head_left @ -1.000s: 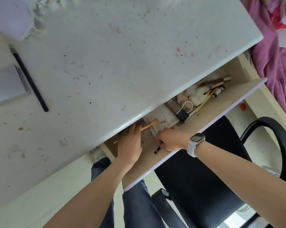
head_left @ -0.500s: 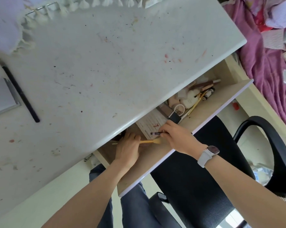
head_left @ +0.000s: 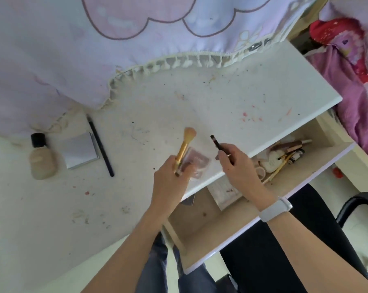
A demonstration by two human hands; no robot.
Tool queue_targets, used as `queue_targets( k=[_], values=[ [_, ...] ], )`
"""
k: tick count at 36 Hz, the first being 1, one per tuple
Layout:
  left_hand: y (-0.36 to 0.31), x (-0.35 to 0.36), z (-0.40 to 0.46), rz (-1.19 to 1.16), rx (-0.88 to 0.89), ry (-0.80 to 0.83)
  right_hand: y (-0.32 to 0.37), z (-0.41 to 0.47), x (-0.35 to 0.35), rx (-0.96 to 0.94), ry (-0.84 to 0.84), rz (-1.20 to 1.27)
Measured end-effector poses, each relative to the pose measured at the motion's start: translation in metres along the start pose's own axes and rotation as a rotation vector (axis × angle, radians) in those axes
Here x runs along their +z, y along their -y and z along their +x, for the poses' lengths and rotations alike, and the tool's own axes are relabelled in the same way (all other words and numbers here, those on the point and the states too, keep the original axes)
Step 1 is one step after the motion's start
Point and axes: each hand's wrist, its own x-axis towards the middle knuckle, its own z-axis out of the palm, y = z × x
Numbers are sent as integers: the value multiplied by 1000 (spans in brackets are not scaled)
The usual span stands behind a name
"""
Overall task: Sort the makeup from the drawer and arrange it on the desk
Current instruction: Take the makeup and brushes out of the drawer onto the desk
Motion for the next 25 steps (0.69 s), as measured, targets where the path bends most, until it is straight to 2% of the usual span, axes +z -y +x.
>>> queue_targets(
  k=[7,10,13,16,20,25],
  values=[
    [1,-45,39,-278,-211,-165,50,31,54,49,207,238],
    [3,-59,53,-339,-260,-153,65,46,76,36,202,262],
    [6,-73,68,-394,-323,-124,73,68,97,6,155,154],
    [11,-87,85,-297,-360,-204,77,94,115,-17,106,3],
    [19,-99,97,18,-336,-223,82,119,133,-7,94,-114],
    [23,-98,103,94,-300,-230,97,131,154,-71,134,-242]
  ],
)
